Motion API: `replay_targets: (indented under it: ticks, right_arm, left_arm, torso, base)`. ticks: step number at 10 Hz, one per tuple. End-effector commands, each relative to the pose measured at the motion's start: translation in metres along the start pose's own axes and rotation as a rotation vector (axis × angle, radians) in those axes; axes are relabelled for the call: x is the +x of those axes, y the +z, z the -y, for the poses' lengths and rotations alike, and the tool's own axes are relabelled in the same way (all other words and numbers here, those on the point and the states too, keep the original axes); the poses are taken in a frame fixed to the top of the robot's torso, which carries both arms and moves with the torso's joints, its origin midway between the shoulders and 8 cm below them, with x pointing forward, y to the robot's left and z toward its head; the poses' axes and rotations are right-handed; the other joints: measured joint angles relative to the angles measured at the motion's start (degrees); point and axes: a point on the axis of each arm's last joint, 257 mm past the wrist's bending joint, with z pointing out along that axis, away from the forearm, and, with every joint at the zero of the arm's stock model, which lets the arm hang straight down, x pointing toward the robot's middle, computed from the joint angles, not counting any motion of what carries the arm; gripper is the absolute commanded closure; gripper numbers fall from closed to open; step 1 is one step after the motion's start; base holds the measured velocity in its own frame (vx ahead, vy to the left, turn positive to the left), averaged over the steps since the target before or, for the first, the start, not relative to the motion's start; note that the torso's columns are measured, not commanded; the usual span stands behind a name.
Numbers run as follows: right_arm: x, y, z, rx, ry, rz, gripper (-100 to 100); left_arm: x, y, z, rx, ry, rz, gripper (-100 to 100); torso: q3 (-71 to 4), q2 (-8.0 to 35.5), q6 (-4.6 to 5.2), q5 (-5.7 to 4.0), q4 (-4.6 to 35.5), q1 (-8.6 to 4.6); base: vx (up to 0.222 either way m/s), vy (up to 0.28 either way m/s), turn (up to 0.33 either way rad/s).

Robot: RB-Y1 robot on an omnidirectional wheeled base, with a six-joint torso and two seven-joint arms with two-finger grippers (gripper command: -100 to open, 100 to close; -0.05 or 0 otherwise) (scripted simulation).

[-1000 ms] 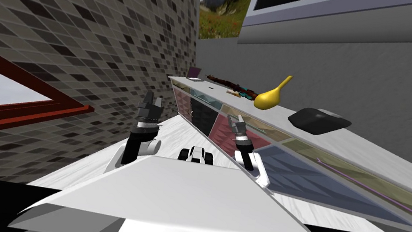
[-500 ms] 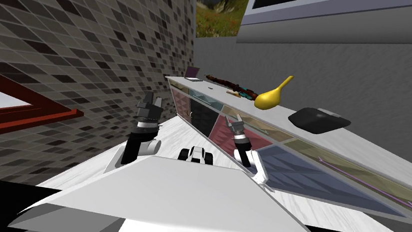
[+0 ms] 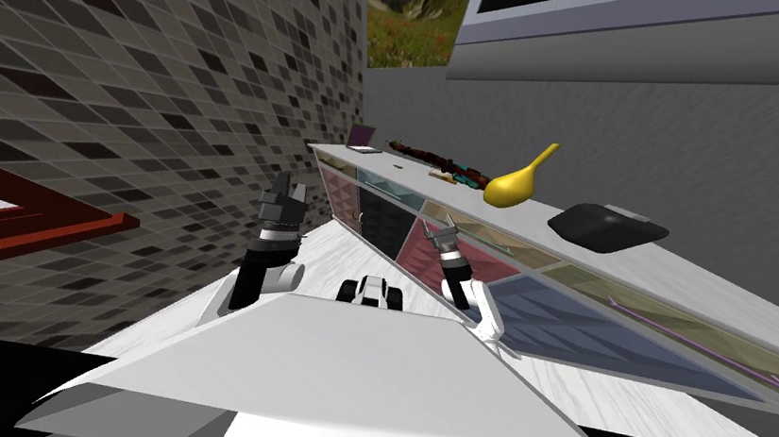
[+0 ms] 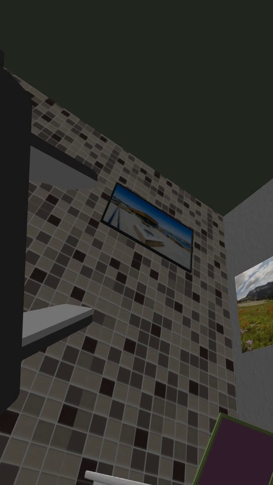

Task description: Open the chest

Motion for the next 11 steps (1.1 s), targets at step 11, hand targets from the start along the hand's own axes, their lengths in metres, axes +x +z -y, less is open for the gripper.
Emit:
replay_targets:
  ticks: [11]
  right_arm:
    - [0.049,0.02,-0.021,-0.102,-0.543,-0.082,-100]
  left_arm:
    - [0.0,0.0,0.0,0.0,0.0,0.0,0]
  torso:
    - [0.0,0.0,0.0,0.01,0.0,0.01]
  base:
    - [0.053,0.071,-0.048]
